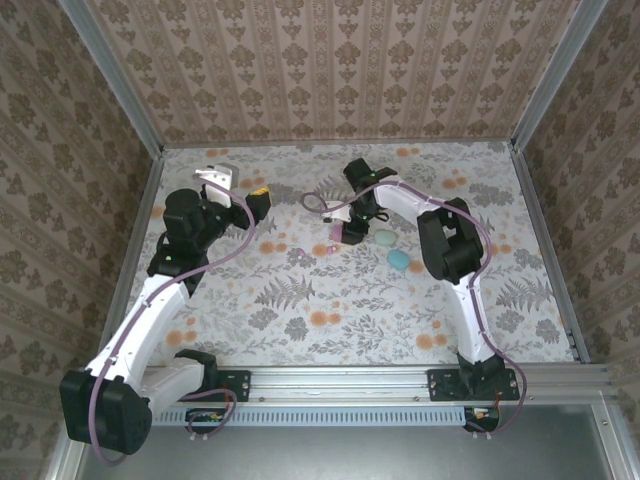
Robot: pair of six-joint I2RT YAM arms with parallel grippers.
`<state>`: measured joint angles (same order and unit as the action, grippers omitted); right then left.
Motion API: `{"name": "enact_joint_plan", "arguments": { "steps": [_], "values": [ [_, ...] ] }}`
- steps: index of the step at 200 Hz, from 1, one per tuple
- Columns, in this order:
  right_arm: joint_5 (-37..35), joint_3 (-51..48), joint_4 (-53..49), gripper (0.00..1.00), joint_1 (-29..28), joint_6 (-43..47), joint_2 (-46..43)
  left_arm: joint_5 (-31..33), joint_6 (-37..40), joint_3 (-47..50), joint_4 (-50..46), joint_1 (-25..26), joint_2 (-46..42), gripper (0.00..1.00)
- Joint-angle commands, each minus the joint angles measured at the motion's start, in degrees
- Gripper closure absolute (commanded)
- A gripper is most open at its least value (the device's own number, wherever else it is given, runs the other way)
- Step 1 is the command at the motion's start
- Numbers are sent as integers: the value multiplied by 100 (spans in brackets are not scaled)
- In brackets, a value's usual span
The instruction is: Insert the wireless bluetooth earbuds into the charging case
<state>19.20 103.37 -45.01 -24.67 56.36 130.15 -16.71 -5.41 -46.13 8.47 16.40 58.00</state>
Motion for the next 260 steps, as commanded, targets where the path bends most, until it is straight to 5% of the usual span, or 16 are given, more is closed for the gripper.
{"name": "enact_joint_plan", "arguments": {
  "steps": [1, 33, 80, 105, 131, 153, 195, 230, 260],
  "values": [
    [612, -403, 230, 63, 42, -799, -955, -151, -83, 48, -5, -32, -100, 19],
    [1783, -1521, 1039, 63, 170, -1586, -2430, -832, 51, 140, 342, -32, -43, 21],
    [3079, -2737, 1921, 63, 168, -2422, -4314, -3462, 748, 55, 858, 164, 302, 21],
    [3364, -3061, 2111, 63, 104, -2704, -4960, -3741, 1339, -252, 336, 581, 439, 20],
    [2904, -3313, 2238, 61, -65, -2866, -5429, -3800, 1476, -472, 207, 924, 592, 19],
    [1890, -3586, 2328, 60, -280, -3106, -5548, -2871, 902, -507, 301, 1116, 554, 19],
    [-420, -4023, 2126, 63, -1000, -5073, -4999, -641, 11, 80, 453, 733, -12, 18],
    [-1405, -4455, 2431, 64, -1731, -6442, -4217, -369, -236, 371, 647, 392, -247, 19],
    [-1586, -4864, 3098, 64, -2034, -6703, -3798, -405, -81, 190, 544, 372, -177, 19]
  ]
}}
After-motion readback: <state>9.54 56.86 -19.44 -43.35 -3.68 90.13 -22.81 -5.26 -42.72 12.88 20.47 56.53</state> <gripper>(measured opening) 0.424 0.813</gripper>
